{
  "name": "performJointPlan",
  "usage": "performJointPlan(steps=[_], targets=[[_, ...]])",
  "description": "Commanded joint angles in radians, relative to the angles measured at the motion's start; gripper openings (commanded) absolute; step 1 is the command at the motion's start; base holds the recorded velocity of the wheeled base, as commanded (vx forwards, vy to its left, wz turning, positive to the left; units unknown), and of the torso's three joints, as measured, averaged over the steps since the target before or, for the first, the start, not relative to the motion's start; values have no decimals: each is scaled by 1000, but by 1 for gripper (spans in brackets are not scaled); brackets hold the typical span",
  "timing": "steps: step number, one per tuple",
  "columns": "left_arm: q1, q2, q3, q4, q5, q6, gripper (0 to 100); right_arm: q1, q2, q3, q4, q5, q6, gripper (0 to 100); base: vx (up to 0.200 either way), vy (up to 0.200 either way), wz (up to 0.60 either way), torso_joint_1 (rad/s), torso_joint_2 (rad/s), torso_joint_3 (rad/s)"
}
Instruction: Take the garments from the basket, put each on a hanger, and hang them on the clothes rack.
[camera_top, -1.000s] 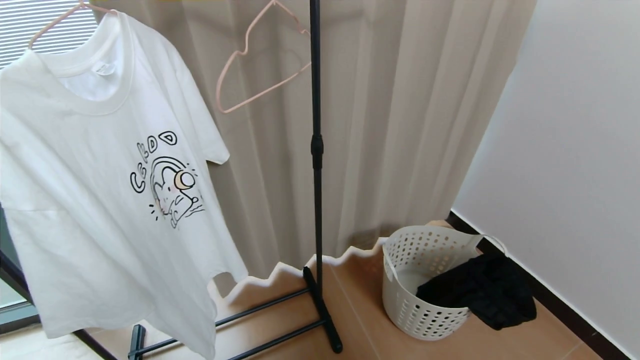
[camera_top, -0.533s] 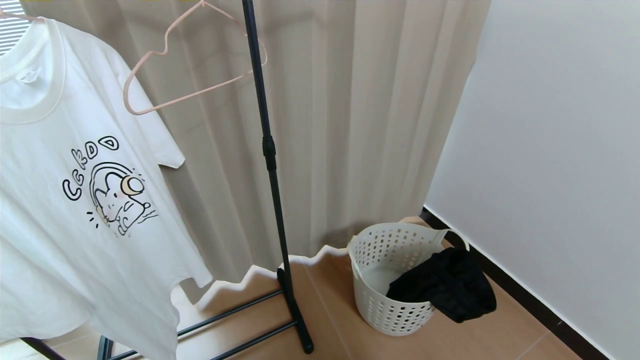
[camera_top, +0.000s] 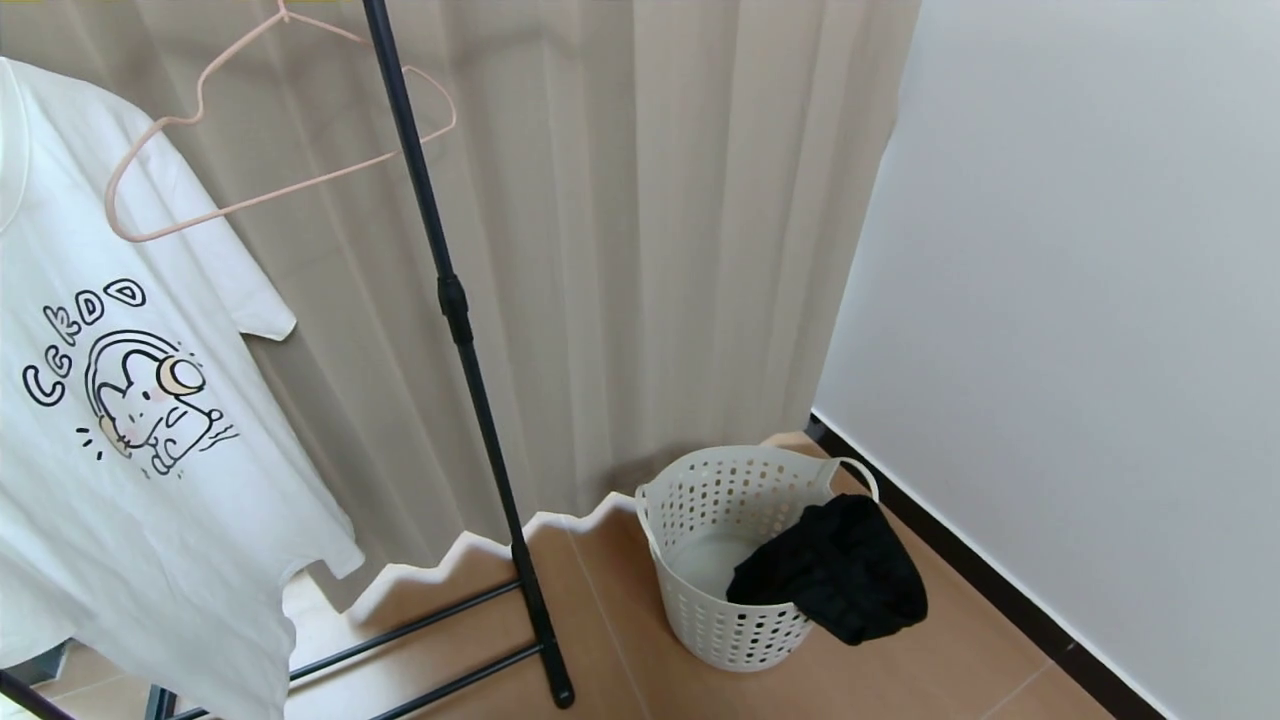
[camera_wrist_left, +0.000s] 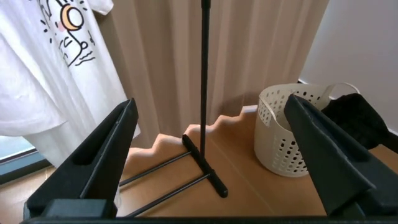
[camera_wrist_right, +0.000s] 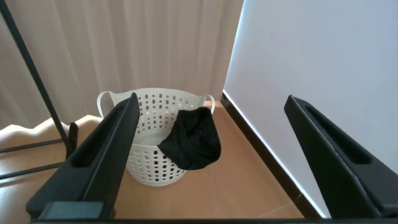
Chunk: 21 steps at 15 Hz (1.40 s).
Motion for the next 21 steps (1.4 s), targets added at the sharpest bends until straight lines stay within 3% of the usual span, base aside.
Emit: performJointPlan(steps=[1, 3, 13, 21], targets=[[0, 1, 0, 0, 0, 1, 100, 0, 2, 0, 0, 1, -1, 100, 200, 0, 0, -2, 2, 2], [0, 1, 0, 0, 0, 1, 100, 0, 2, 0, 0, 1, -1, 100, 200, 0, 0, 0, 2, 2], [0, 1, 0, 0, 1, 1, 100, 0, 0, 0, -10, 1, 6, 100, 0, 0, 0, 0, 0, 0], [0, 1, 0, 0, 1, -1, 100, -1, 0, 0, -11, -1, 29, 100, 0, 0, 0, 3, 1, -174]])
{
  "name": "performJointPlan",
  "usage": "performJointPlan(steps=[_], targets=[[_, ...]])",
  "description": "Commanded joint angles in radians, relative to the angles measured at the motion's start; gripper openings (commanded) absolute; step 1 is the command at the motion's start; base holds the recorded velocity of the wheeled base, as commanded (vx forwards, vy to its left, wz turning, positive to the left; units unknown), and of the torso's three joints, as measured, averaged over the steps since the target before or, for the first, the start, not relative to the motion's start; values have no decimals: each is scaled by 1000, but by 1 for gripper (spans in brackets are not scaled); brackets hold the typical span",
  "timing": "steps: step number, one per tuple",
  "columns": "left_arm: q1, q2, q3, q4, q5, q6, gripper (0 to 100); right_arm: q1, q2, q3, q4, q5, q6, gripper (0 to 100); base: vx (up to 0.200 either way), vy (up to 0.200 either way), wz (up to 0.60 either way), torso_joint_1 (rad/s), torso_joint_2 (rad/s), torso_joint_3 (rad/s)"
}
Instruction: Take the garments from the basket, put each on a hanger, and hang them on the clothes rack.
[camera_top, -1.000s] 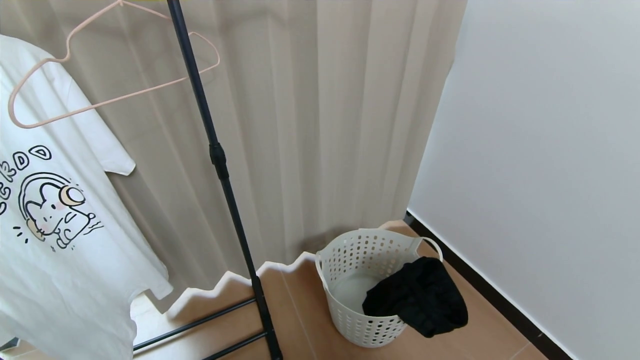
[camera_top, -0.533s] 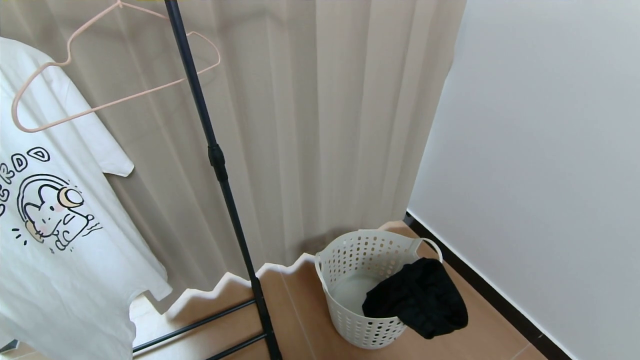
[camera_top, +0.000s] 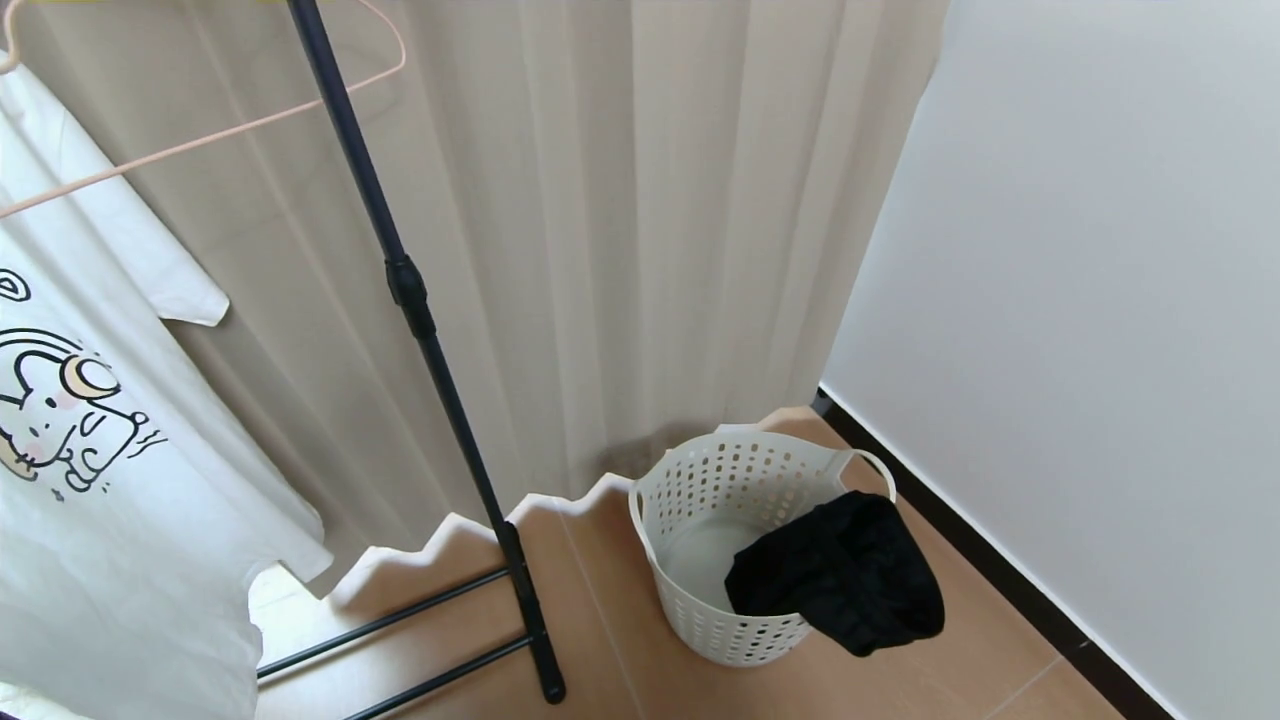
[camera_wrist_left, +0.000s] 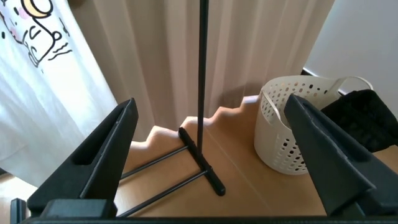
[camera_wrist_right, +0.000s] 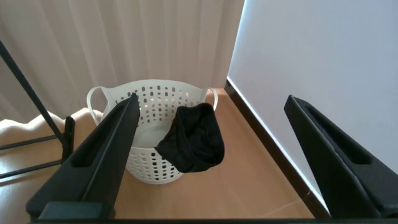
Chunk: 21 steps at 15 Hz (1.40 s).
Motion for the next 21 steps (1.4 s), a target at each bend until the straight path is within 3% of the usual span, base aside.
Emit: performJointPlan(steps=[1, 21], targets=[[0, 1, 0, 0, 0, 0, 100, 1, 0, 0, 0, 0, -1, 100, 0, 0, 0, 2, -2, -198], [0, 1, 0, 0, 0, 0, 100, 1, 0, 0, 0, 2, -8, 100, 0, 0, 0, 4, 2, -198]])
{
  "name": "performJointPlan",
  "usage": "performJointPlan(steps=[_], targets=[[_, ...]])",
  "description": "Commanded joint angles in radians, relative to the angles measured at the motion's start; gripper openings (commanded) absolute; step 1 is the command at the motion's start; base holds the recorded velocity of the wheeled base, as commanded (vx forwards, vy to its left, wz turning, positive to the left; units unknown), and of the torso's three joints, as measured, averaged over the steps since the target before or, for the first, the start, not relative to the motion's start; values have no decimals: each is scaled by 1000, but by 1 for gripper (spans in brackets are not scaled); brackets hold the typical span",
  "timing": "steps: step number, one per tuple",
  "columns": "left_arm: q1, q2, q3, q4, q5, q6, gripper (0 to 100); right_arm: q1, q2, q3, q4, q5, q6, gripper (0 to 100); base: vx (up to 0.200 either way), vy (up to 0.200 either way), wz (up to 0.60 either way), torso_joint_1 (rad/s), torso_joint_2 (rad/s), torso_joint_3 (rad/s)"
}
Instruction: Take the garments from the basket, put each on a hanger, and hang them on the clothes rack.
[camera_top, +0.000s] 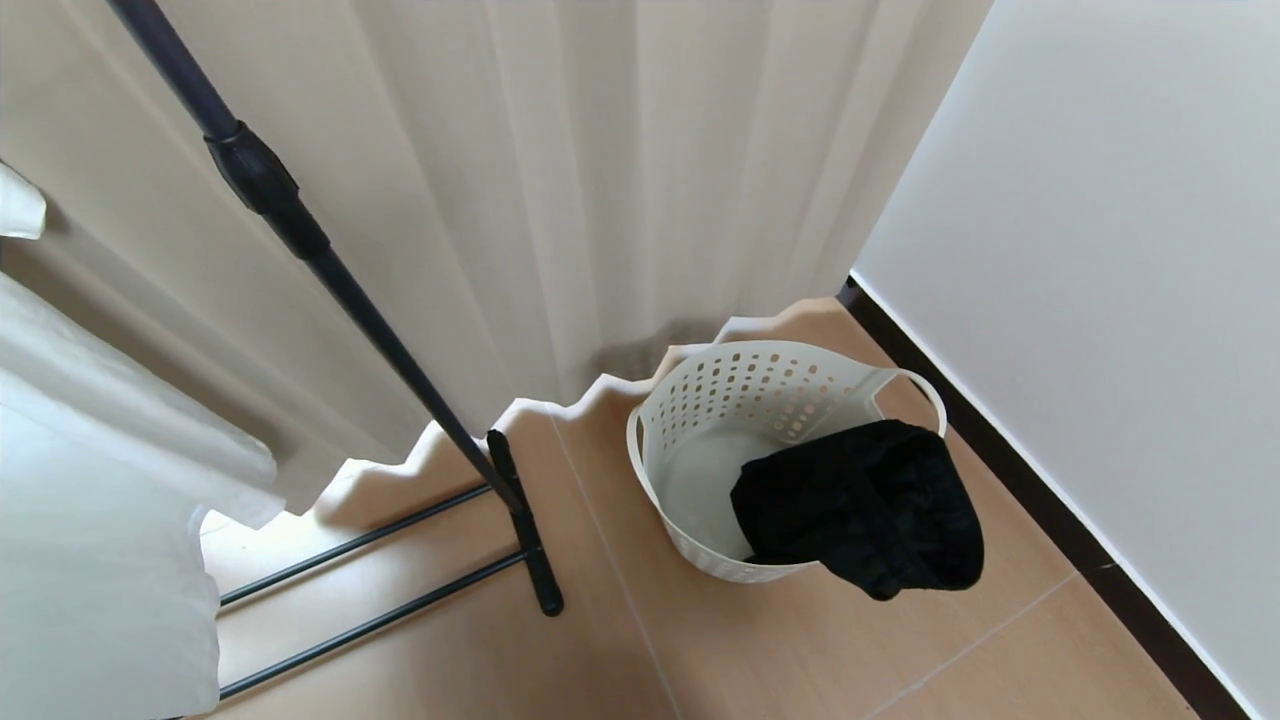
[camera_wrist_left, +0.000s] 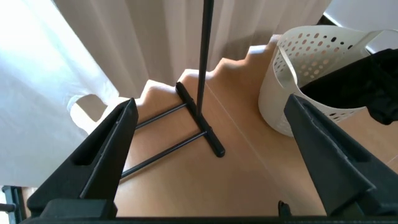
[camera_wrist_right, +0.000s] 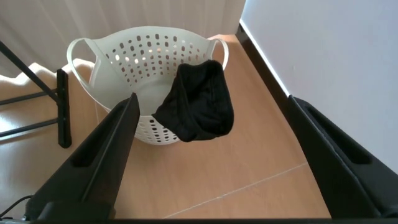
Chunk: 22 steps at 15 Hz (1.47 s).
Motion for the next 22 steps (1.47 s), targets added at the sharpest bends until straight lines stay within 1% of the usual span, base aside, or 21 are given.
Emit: performJointPlan(steps=[1, 3, 5, 8, 12, 13, 16, 17, 20, 21, 22], targets=[[0, 1, 0, 0, 0, 0, 100, 1, 0, 0, 0, 1, -1, 100, 0, 0, 0, 7, -2, -203], [0, 1, 0, 0, 0, 0, 100, 1, 0, 0, -1, 1, -5, 100, 0, 0, 0, -2, 5, -195], [0, 1, 0, 0, 0, 0, 100, 1, 0, 0, -3, -1, 9, 100, 0, 0, 0, 2, 0, -195], [0, 1, 0, 0, 0, 0, 100, 1, 2, 0, 0, 1, -26, 100, 0, 0, 0, 4, -1, -199], [0, 1, 0, -2, 0, 0, 100, 1, 5, 0, 14, -7, -24, 100, 0, 0, 0, 2, 4, -184], [2, 1, 0, -2, 0, 0, 100, -8, 41, 0, 14, -21, -24, 100, 0, 0, 0, 2, 2, -76], [2, 1, 0, -2, 2, 0, 100, -18, 187, 0, 10, -25, -23, 100, 0, 0, 0, 0, 0, 0], [2, 1, 0, -2, 2, -2, 100, -15, 268, 0, 7, -21, -23, 100, 0, 0, 0, 0, 0, 0], [2, 1, 0, -2, 2, 0, 100, -10, 560, -89, 3, -24, -24, 100, 0, 0, 0, 0, 0, 0], [2, 1, 0, -2, 2, 0, 100, -10, 652, -130, 3, -24, -34, 100, 0, 0, 0, 0, 0, 0], [2, 1, 0, -2, 2, 0, 100, -10, 755, -179, 3, -24, -67, 100, 0, 0, 0, 0, 0, 0]])
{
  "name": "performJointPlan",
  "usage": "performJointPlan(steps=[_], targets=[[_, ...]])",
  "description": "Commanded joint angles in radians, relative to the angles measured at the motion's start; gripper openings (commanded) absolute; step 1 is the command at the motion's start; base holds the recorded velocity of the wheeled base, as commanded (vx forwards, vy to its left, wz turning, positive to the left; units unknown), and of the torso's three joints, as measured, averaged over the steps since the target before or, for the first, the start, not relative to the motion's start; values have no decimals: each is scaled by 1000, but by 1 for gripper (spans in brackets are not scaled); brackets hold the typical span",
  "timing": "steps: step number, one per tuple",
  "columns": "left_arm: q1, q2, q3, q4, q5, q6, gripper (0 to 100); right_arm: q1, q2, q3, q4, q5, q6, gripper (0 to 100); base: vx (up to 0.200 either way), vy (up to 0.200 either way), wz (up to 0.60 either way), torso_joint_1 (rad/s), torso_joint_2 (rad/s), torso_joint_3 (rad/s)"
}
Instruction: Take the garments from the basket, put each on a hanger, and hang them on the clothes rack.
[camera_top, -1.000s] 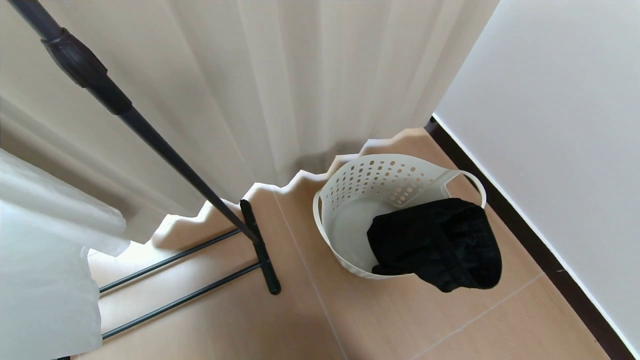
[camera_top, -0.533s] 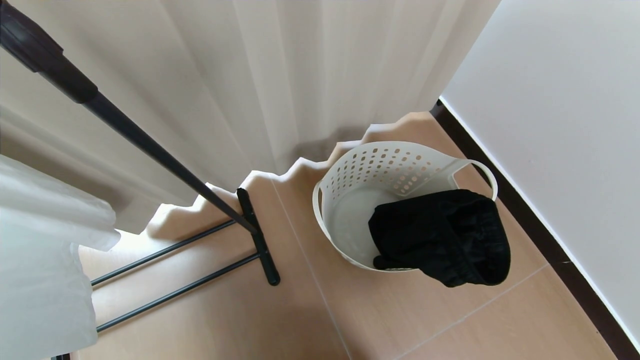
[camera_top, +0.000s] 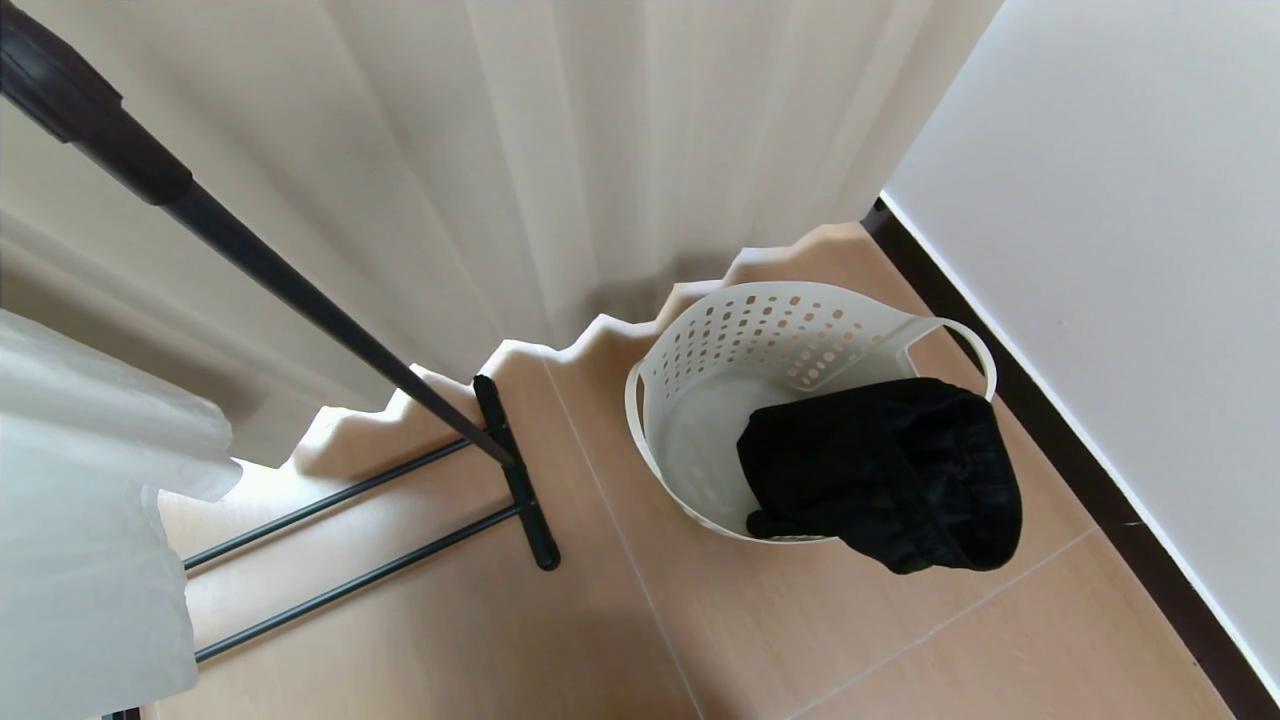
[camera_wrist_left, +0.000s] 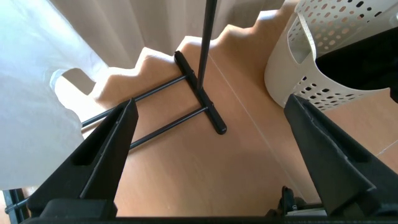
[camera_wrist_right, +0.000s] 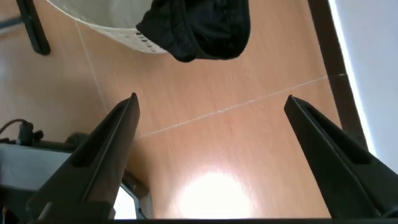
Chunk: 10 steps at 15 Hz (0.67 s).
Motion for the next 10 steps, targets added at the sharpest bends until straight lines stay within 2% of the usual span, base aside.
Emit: performJointPlan(steps=[1, 2, 3, 4, 5, 7, 10], targets=[[0, 1, 0, -1, 0, 0, 100, 2, 388, -154, -2, -1, -86, 100, 0, 0, 0, 0, 0, 0], [0, 1, 0, -1, 0, 0, 100, 2, 428, -178, -5, 1, -117, 100, 0, 0, 0, 0, 0, 0], [0, 1, 0, -1, 0, 0, 100, 2, 524, -243, -8, -1, -187, 100, 0, 0, 0, 0, 0, 0], [0, 1, 0, -1, 0, 0, 100, 2, 524, -243, -8, -1, -187, 100, 0, 0, 0, 0, 0, 0], [0, 1, 0, -1, 0, 0, 100, 0, 681, -370, -5, -8, -362, 100, 0, 0, 0, 0, 0, 0], [0, 1, 0, -1, 0, 0, 100, -6, 806, -491, 0, -10, -514, 100, 0, 0, 0, 0, 0, 0], [0, 1, 0, -1, 0, 0, 100, 2, 961, -618, -2, -84, -755, 100, 0, 0, 0, 0, 0, 0]])
